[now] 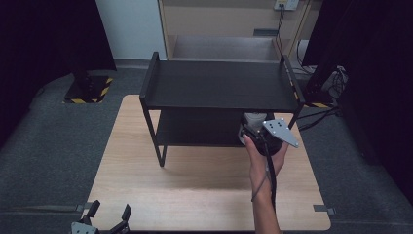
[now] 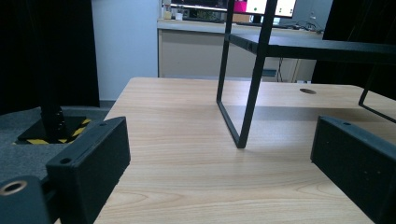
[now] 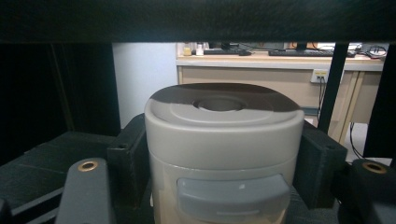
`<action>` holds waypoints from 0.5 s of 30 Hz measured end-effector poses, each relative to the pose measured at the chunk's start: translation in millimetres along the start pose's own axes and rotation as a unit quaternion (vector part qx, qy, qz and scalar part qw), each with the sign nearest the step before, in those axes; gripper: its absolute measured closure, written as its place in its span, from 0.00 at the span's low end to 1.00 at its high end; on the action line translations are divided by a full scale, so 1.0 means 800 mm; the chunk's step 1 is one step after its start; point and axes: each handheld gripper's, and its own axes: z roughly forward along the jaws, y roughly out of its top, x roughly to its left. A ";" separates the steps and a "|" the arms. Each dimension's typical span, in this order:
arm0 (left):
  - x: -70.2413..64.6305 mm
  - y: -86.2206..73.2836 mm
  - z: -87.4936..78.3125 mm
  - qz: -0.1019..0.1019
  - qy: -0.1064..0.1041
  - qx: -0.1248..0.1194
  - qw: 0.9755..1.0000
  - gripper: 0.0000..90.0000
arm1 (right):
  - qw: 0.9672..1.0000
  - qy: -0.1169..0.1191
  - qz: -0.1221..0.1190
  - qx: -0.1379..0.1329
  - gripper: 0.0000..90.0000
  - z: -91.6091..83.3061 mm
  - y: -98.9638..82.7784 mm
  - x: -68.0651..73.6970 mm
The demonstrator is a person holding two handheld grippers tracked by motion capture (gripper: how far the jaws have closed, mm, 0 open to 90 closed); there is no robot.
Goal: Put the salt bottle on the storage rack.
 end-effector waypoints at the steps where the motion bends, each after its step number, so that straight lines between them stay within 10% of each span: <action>1: 0.000 0.000 0.000 0.000 0.000 0.000 1.000 0.04 | 1.000 -0.002 -0.001 0.000 0.35 0.002 0.000 0.001; 15: 0.001 0.000 0.000 -0.002 0.001 -0.001 1.000 0.04 | 1.000 -0.014 -0.001 0.007 0.35 0.021 -0.006 0.002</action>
